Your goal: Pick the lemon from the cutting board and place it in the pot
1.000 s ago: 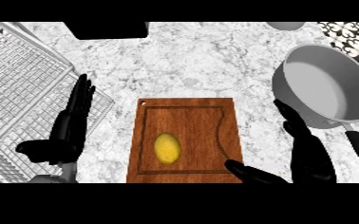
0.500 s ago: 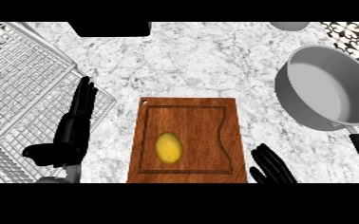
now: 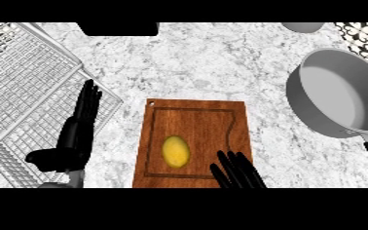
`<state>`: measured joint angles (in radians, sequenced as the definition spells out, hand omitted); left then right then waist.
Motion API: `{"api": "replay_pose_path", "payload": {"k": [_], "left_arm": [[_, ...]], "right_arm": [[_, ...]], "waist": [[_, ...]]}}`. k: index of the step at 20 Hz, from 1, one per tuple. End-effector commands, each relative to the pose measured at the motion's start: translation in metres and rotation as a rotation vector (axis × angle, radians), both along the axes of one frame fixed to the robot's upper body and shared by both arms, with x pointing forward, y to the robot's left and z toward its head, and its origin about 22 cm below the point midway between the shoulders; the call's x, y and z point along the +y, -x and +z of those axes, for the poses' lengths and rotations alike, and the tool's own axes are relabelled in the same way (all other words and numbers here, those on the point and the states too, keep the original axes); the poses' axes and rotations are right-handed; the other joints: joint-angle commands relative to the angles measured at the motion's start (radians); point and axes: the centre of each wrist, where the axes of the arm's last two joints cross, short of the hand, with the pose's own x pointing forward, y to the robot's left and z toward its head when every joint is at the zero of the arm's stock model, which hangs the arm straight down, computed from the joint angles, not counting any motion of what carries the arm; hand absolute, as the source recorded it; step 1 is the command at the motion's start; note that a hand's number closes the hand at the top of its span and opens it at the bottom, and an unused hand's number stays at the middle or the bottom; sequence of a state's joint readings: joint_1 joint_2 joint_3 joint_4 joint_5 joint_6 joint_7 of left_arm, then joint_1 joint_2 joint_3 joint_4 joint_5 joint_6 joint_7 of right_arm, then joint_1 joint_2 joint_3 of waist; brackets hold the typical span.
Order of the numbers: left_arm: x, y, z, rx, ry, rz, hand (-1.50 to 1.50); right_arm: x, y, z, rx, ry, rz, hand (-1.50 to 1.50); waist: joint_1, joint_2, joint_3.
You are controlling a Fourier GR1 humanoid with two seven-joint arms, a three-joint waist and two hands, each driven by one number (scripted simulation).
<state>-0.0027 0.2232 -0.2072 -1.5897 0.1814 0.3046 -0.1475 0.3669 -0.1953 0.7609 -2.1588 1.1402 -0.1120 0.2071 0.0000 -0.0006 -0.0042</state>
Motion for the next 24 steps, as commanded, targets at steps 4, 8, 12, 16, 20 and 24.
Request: {"api": "replay_pose_path", "payload": {"k": [4,8,12,16,20,24], "left_arm": [[-0.018,-0.004,0.004,0.005,0.014,-0.008,0.00],[-0.010,-0.015,0.005,-0.011,-0.005,-0.004,0.00],[-0.014,0.009,-0.014,0.002,0.018,-0.004,0.00],[-0.002,-0.009,0.012,-0.001,0.006,-0.016,0.00],[0.001,-0.012,-0.009,0.007,0.018,-0.010,0.00],[0.011,-0.008,-0.001,0.006,0.006,-0.006,0.00]], "right_arm": [[0.051,-0.021,0.013,0.103,0.096,-0.044,-1.50],[0.068,-0.017,-0.010,0.175,0.193,-0.086,-1.50],[0.062,-0.027,-0.036,0.214,0.163,-0.069,-1.50],[0.076,-0.046,-0.017,0.207,0.168,-0.055,-1.50],[0.078,-0.059,-0.051,0.192,0.179,-0.077,-1.50],[0.086,-0.062,-0.033,0.204,0.182,-0.081,-1.50]], "waist": [[0.003,0.001,0.004],[0.001,0.001,0.004],[0.005,0.001,0.004],[0.009,0.002,0.004],[0.001,0.001,0.004],[0.002,0.000,0.004]]}}
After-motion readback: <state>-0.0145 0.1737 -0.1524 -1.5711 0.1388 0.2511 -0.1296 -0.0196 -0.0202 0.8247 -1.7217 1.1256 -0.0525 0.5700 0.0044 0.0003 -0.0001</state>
